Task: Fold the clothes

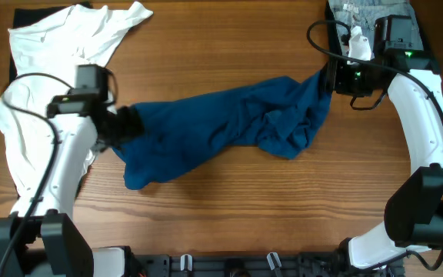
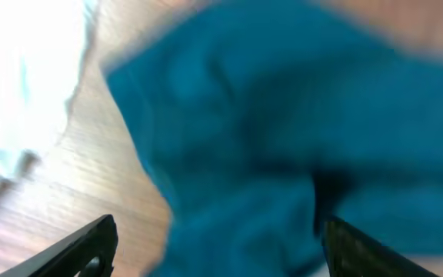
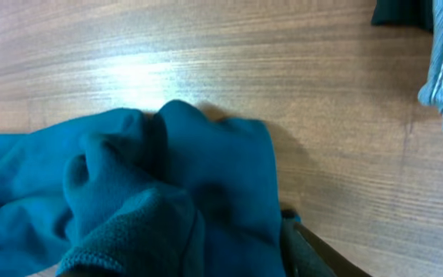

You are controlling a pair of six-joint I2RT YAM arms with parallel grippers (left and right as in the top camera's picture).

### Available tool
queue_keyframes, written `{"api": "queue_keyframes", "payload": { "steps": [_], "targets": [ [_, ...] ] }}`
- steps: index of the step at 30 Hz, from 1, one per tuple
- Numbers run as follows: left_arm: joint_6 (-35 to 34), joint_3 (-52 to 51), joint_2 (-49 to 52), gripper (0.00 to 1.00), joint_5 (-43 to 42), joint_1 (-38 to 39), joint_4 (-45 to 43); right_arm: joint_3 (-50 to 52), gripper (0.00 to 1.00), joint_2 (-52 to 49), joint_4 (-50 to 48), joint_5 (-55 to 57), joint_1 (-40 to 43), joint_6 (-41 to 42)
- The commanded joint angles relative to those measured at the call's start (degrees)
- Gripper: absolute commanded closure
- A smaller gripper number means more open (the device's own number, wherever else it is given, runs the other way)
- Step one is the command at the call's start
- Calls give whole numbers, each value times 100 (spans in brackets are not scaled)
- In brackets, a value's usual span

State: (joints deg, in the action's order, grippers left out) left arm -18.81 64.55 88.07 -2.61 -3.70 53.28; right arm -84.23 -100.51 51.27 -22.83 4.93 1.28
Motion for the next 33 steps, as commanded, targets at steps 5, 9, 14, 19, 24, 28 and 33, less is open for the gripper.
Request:
{"api": "queue_keyframes", "payload": {
  "steps": [5,9,14,19,24,28,33],
  "targets": [
    [210,4,557,19,-737,-669,-601,48,43,-120,-155,61,17,22],
    [205,4,1217,21,-964,-625,-577,48,43,-131,-192,61,17,17],
    [205,4,1631,28,-1108,-632,-599,48,43,-131,-219,61,17,20],
    [203,13,1626,89,-1106,-632,-975,48,43,-131,-280,59,17,22],
    [210,680,1606,96,-1084,-632,-1001,48,52,-131,-387,59,9,15],
    [420,1851,1482,96,-1082,-627,-673,48,68,-131,-542,57,-83,-2],
    [682,2933,1128,96,-844,-570,-87,46,72,-129,-625,31,-83,2]
  ]
}}
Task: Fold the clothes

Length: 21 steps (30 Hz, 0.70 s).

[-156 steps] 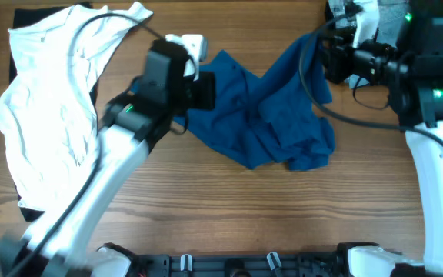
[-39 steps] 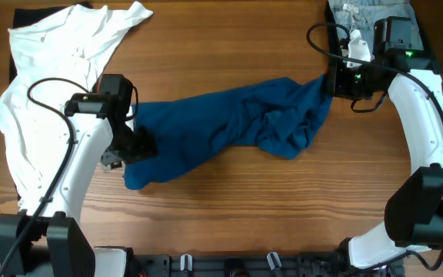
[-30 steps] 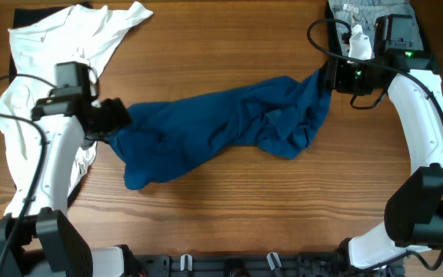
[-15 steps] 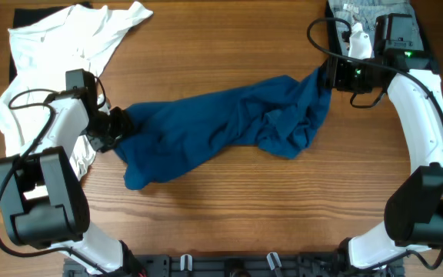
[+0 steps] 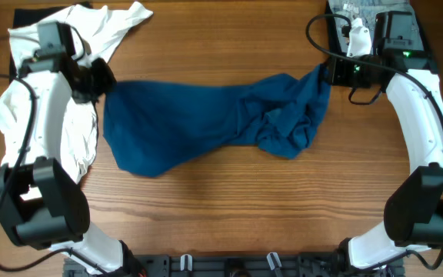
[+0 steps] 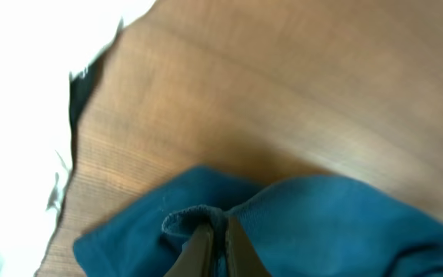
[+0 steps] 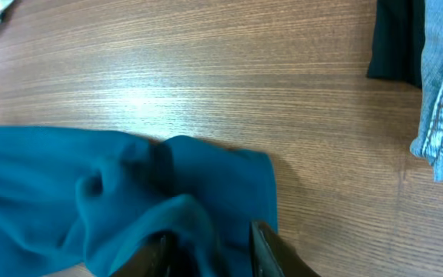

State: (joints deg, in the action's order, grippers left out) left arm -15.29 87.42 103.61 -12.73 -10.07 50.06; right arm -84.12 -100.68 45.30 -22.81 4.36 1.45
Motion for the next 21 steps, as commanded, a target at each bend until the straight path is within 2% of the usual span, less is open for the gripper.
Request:
{"api": "queue_keyframes", "payload": {
  "steps": [1,3,5,8,13,15,16,17,18,19,21],
  "targets": [
    [337,796,-564,96,295,96,332,35,73,-111,-26,4,-28,-20],
    [525,907,-817,96,422,162,422,35,78,-111,-26,-63,-26,-11],
    [634,909,-1182,96,728,278,468,35,95,-111,-50,-81,4,24],
    [636,909,-1563,96,1228,391,435,-31,96,-105,-120,-426,173,-2],
    [761,909,-1845,96,1257,396,291,-214,96,-101,-98,-1458,466,-459],
    [758,909,-1845,96,1213,398,330,-210,96,-103,42,-1482,350,-643],
    [758,909,-1845,96,1215,398,341,-199,89,-105,83,-1425,267,-675],
    [758,909,-1845,96,1215,404,343,-177,75,-109,101,-1344,157,-734],
    [761,909,-1845,96,1215,439,334,-131,57,-111,92,-1152,26,-726],
    [761,909,-1845,96,1217,472,326,-50,49,-118,39,-907,-114,-693],
    [761,909,-1845,96,1217,527,315,76,44,-131,-74,-597,-345,-588]
  ]
}}
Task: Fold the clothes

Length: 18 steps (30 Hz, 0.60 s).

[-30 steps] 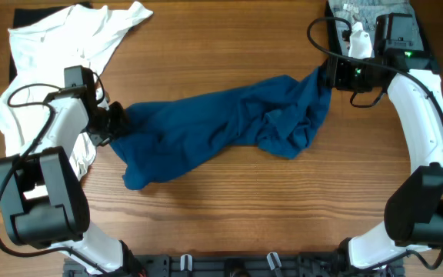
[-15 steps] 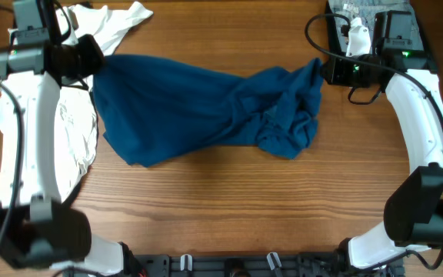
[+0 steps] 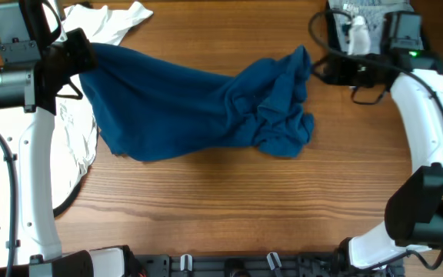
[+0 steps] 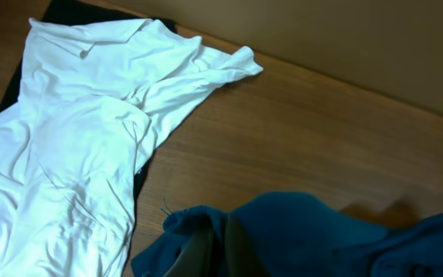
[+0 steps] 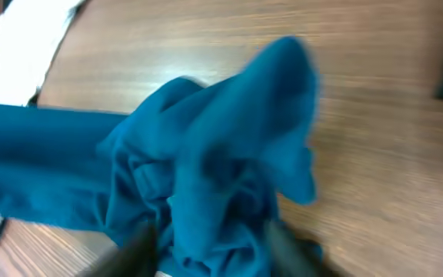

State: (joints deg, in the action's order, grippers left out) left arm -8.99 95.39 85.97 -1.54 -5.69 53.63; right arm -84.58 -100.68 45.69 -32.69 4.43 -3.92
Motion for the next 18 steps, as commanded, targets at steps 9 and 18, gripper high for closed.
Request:
{"api": "queue_keyframes", "payload": {
  "steps": [9,18],
  "targets": [
    [129,111,-81,96,98,109,20,365,41,-1121,-1521,1637,-1054,350],
    [129,111,-79,96,98,109,24,321,96,-1473,-2170,1641,-1073,968]
  ]
}}
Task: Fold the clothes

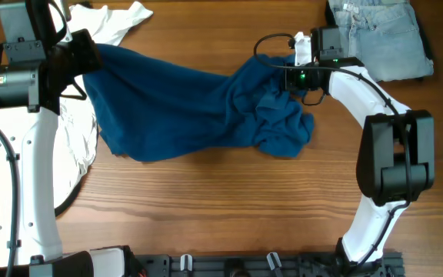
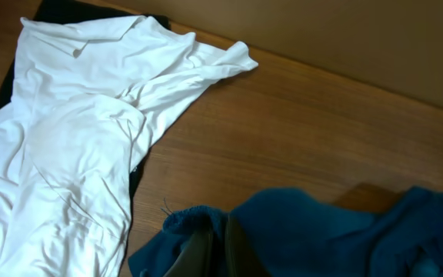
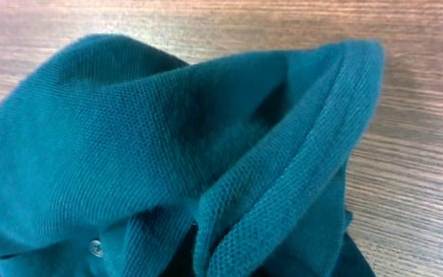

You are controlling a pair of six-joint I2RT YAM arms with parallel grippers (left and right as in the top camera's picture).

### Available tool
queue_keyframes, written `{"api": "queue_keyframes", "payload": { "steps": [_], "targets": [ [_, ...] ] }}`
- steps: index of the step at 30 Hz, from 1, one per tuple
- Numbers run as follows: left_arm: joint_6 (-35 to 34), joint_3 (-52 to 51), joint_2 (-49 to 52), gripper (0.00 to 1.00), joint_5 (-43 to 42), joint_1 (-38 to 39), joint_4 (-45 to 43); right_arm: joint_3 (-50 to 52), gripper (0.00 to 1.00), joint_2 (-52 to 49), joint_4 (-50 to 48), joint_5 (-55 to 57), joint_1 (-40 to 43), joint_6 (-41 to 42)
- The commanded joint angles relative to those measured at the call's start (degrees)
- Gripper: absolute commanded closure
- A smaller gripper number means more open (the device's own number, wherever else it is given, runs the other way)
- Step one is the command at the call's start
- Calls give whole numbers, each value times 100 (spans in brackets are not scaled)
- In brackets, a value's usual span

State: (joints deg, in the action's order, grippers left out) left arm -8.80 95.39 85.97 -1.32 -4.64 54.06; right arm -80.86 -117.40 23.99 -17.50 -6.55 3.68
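A blue knit shirt (image 1: pixel 183 104) hangs stretched between my two grippers above the table, its bunched lower part resting on the wood. My left gripper (image 1: pixel 85 60) is raised at the upper left, shut on the shirt's left edge; its fingers (image 2: pixel 215 242) pinch the blue hem (image 2: pixel 183 219). My right gripper (image 1: pixel 287 75) grips the shirt's right end. In the right wrist view, blue fabric (image 3: pixel 129 138) fills the frame and hides the fingers.
A crumpled white shirt (image 1: pixel 106 27) lies along the left edge on a dark cloth (image 2: pixel 60 9), below my left gripper (image 2: pixel 75 131). Folded jeans (image 1: pixel 383 35) sit at the top right corner. Bare wooden table (image 1: pixel 221 208) spreads toward the front.
My right gripper has moved left with the shirt's right end, closer to the bunched fabric, uncovering the jeans. The left gripper and its hold look unchanged.
First my left gripper stood open low at the shirt's left end while the right held the right end. Then the left was shut on the left edge, farther back. After that it was raised at the upper left with the shirt stretched; now the right has come inward.
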Motion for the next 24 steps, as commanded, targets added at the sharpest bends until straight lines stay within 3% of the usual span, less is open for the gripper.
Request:
{"api": "queue_keyframes", "payload": {
  "steps": [1,3,8,13,20,24],
  "targets": [
    [109,111,-79,96,76,4,-20,-94,96,302,57,120,72,249],
    [109,111,-79,96,76,4,-20,-243,96,592,352,131,229,243],
    [111,111,-79,96,81,2,-17,-404,96,1561,2151,761,1123,205],
    [111,111,-79,96,83,2,306,-234,96,1567,4009,549,1690,-227],
    [-83,70,179,96,636,-28,1915,970,96,1561,4273,588,1694,-264],
    [-260,-125,304,96,562,-98,2070,1360,95,1561,4286,584,1707,-201]
  ]
}}
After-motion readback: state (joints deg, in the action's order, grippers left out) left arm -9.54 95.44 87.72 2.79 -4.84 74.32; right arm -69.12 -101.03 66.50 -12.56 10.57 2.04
